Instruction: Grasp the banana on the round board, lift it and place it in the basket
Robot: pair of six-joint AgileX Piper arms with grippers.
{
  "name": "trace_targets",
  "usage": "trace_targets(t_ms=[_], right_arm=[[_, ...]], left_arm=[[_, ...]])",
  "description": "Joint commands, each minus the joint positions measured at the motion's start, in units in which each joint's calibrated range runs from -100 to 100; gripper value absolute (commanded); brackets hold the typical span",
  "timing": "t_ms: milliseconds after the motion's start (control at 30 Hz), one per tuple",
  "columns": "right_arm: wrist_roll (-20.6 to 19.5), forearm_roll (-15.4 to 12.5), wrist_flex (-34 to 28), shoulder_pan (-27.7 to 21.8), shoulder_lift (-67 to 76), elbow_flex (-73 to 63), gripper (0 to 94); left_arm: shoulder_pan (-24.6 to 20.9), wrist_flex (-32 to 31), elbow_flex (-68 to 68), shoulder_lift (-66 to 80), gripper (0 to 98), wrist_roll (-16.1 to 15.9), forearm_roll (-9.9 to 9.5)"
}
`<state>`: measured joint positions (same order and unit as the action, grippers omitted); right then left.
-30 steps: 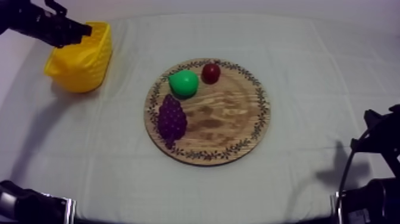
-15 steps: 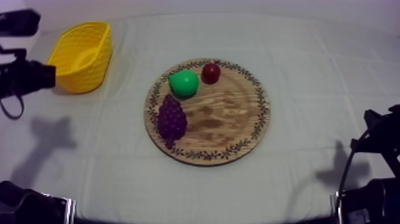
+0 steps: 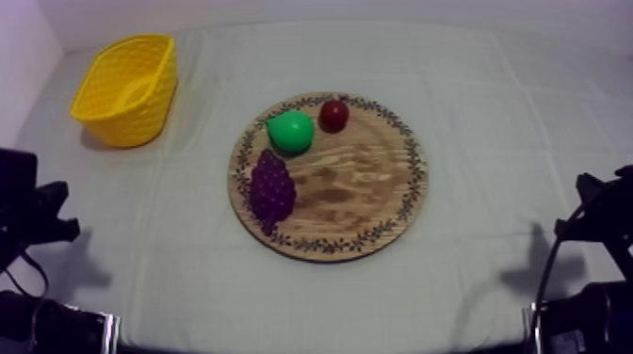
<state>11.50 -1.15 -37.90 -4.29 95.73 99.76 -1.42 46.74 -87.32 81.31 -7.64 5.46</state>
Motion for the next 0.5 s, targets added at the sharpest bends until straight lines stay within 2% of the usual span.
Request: trace_targets(t_ms=[0, 333, 400, 467], right_arm=[[0.01, 0.01, 0.00, -0.01, 0.02, 0.02, 0.3], [0.01, 0.01, 0.00, 0.00, 0.02, 0.02, 0.3], [0.01, 0.01, 0.00, 0.00, 0.02, 0.02, 0.3], [0.01, 0.01, 0.00, 0.00, 0.02, 0.02, 0.3]], left_arm=[[0.01, -0.05, -3.79, 5.00, 0.4, -0.18, 0.04], [1.93, -0.57, -6.91, 12.10, 0.2, -0.37, 0.91], [2.53, -0.72, -7.36, 13.50, 0.2, 0.36, 0.77], [3.19, -0.96, -7.66, 15.18, 0.2, 2.63, 0.23]])
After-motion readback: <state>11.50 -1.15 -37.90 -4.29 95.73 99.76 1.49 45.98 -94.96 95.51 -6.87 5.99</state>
